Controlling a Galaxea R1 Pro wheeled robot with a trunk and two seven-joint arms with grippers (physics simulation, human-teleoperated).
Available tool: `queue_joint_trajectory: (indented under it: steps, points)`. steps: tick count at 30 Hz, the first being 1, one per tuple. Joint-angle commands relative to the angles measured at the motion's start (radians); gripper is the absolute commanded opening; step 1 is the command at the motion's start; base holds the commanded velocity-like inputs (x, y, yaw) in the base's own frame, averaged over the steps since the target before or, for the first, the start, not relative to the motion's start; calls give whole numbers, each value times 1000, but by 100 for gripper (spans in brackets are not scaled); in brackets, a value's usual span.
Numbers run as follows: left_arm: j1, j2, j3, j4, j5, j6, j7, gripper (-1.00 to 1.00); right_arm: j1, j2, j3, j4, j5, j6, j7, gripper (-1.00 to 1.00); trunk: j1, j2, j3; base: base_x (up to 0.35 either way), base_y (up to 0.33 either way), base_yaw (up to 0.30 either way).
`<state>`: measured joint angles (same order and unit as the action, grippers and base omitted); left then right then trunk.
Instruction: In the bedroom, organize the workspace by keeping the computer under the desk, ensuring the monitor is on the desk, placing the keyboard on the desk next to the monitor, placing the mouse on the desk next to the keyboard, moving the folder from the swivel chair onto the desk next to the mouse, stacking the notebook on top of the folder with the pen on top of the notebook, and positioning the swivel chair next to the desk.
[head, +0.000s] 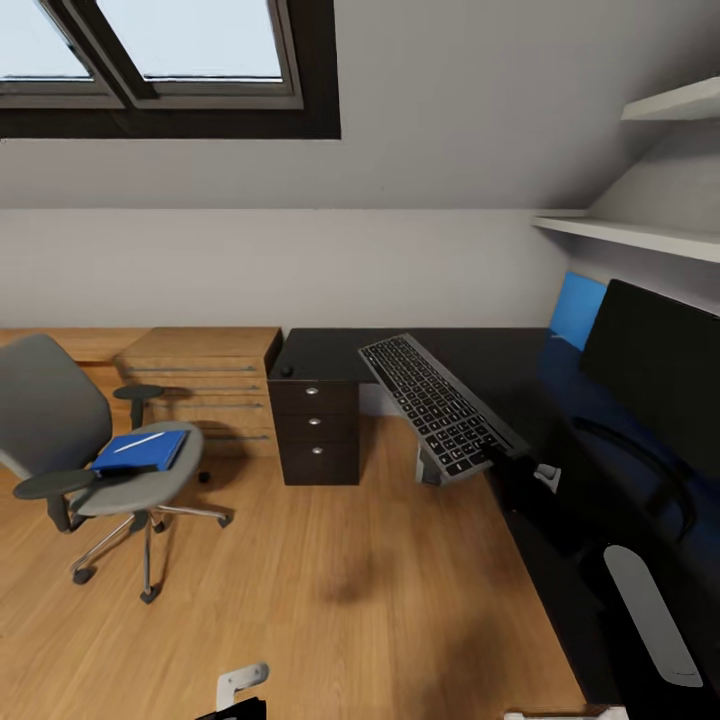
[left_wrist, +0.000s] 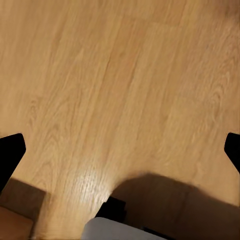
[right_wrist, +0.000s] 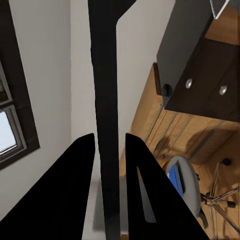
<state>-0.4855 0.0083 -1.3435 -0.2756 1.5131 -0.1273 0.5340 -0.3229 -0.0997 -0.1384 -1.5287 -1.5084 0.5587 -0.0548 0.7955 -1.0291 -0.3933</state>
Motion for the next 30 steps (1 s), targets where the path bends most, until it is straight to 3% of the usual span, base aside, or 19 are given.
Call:
queue_joint_trajectory:
  steps: [1,8,13,24,29,30]
  points:
    - [-1,1,-8,-3,11,-6,6,100,-1,0,-1,-1,-10,4,-6,-100,0,-1,-1,-292,-162,0]
    - [-2,2,-7,-1,12,-6,6,100,-1,3,-4,-1,-10,-4,-7,-100,0,-1,-1,-269,-184,0]
    - [-1,1,-6,22,12,-7,5,100,-1,5,-29,20,-10,-6,-6,-100,0,-1,-1,-20,-334,0]
    - [-1,2,-6,24,12,-8,5,100,-1,6,-33,33,-9,-7,-6,-100,0,-1,-1,0,-324,0]
    - [-1,1,-6,25,12,-8,4,100,-1,8,-63,84,-9,-69,-8,-100,0,-1,-1,0,-57,0]
    - [-2,1,-6,25,12,-8,4,100,-1,8,-68,97,-9,-112,-8,-100,0,-1,-1,0,-12,0]
